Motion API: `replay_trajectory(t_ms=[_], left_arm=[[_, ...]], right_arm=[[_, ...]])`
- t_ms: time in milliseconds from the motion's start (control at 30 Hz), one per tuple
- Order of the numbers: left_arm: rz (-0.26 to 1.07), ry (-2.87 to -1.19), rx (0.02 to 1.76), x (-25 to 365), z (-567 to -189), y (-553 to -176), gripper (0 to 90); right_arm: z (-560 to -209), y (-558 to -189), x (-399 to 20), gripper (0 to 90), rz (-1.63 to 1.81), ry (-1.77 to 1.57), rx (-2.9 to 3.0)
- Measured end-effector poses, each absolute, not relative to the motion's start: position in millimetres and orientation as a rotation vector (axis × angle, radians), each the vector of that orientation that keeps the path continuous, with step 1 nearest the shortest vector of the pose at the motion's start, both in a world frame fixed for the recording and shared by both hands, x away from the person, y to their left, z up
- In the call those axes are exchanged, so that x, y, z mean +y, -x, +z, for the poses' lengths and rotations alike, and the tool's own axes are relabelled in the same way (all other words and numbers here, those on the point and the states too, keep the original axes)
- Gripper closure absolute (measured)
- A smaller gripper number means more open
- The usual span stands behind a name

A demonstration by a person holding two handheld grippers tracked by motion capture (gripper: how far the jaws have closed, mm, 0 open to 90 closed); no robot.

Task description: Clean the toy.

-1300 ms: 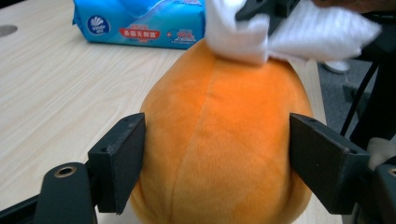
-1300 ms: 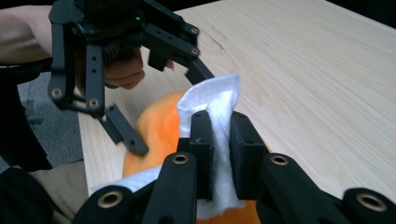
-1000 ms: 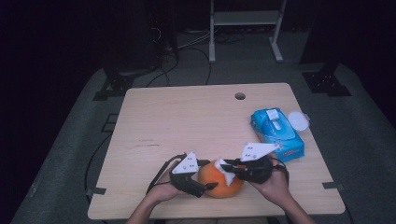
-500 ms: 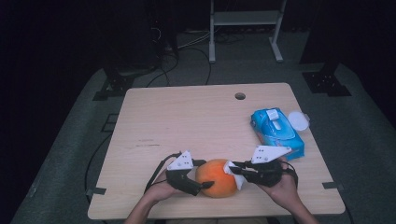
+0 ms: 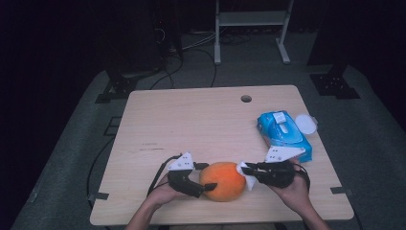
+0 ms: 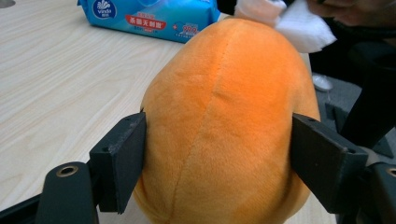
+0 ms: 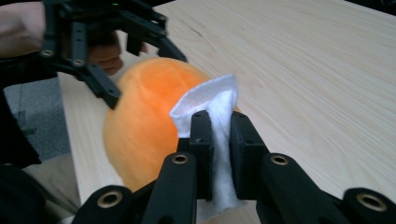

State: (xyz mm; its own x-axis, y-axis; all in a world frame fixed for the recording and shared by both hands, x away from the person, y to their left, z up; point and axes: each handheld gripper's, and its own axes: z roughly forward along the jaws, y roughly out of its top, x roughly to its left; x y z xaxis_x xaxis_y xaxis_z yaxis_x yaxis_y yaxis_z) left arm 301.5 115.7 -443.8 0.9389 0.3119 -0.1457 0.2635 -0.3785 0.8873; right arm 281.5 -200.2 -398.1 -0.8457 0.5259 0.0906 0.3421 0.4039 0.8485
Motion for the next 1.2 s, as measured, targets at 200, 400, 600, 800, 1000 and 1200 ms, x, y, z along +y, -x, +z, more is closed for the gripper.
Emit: replay_trajectory(t_ms=[200,400,600,800,1000,1200], left_arm=[[0.081,-1.993,0.390,108.2,-439.4,-298.1,21.8],[0.116,-2.014,0.313,100.8,-434.9,-289.1,20.5],[0.145,-2.016,0.301,95.1,-432.2,-286.4,23.3],[0.171,-2.039,0.259,92.0,-431.1,-283.1,20.7],[0.087,-2.019,0.375,93.1,-436.3,-292.1,9.6],[0.157,-2.047,0.295,83.3,-431.9,-282.8,22.3]], right_arm=[[-402.4,-286.7,-206.8,79.9,1.416,-0.832,2.453],[-396.0,-285.3,-197.3,80.0,1.455,-0.786,2.464],[-398.9,-288.8,-208.2,80.0,1.416,-0.846,2.454],[-393.7,-287.8,-195.9,80.0,1.433,-0.795,2.466],[-403.1,-290.8,-202.6,80.0,1.442,-0.829,2.499],[-393.6,-288.6,-194.7,80.2,1.474,-0.809,2.492]])
